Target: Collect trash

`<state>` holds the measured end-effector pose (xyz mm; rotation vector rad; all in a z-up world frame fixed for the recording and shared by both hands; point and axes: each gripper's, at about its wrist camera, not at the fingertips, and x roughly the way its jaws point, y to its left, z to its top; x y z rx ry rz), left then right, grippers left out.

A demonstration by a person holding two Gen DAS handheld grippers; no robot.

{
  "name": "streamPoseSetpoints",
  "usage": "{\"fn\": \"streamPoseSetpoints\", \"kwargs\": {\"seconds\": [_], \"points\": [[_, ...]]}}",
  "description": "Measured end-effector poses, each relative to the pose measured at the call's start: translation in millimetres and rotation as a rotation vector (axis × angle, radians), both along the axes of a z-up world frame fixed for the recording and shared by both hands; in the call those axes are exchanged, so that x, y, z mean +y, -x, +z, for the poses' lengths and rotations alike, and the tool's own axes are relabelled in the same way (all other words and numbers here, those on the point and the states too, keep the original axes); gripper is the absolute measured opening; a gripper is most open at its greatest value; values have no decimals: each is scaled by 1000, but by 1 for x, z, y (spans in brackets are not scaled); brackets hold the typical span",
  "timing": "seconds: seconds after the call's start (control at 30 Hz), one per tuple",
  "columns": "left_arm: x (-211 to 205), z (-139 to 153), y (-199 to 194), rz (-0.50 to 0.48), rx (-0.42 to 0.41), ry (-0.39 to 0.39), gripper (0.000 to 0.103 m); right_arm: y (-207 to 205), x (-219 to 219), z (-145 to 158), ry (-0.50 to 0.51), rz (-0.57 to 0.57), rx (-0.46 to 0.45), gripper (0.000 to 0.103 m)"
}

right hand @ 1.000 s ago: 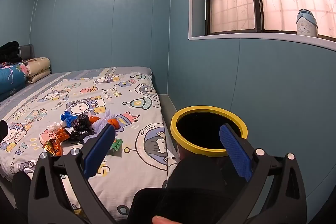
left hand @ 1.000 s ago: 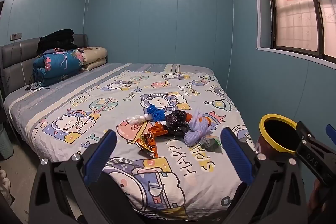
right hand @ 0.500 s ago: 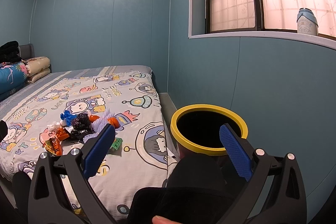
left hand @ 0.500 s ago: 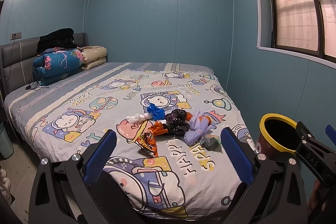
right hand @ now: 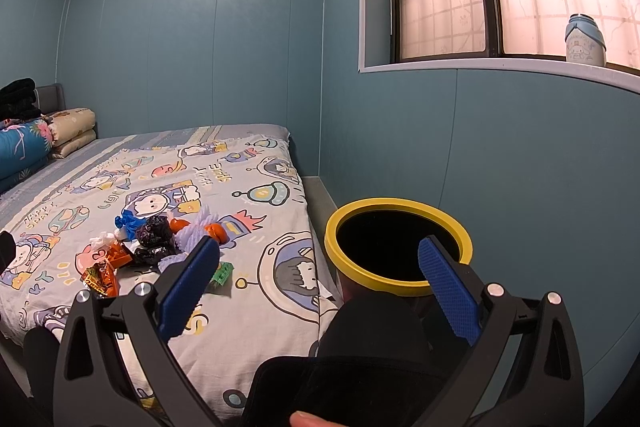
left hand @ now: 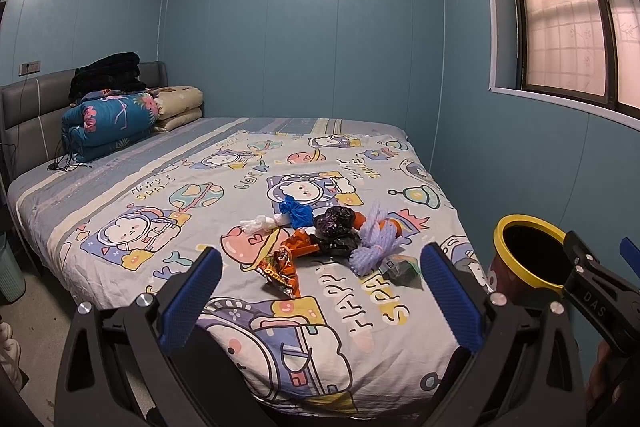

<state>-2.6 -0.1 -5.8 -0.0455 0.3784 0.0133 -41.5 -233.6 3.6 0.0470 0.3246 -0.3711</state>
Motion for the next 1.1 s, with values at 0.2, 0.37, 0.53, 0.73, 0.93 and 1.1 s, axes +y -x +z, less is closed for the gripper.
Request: {"fn": "streamPoseSetpoints", "kwargs": {"seconds": [0.2, 0.37, 0.53, 0.73, 0.93, 1.1], "points": [[0, 0, 0, 1, 1, 0, 96, 0, 0, 1, -1, 0, 2, 95], [-1, -2, 0, -1, 6, -1, 96, -1, 0, -5, -1, 1, 2, 95], [-2, -3, 0, -2, 9, -1, 96, 1, 0, -8, -4, 0, 4, 95], [-4, -2, -2, -4, 17, -3, 96, 0, 0, -8, -5, 0, 5, 95], [-4, -2, -1, -4, 16, -3, 96, 0, 0, -8, -5, 0, 6, 95], [-3, -2, -1, -3, 18, -2, 96, -1, 0, -10, -6, 0, 6, 95]]}}
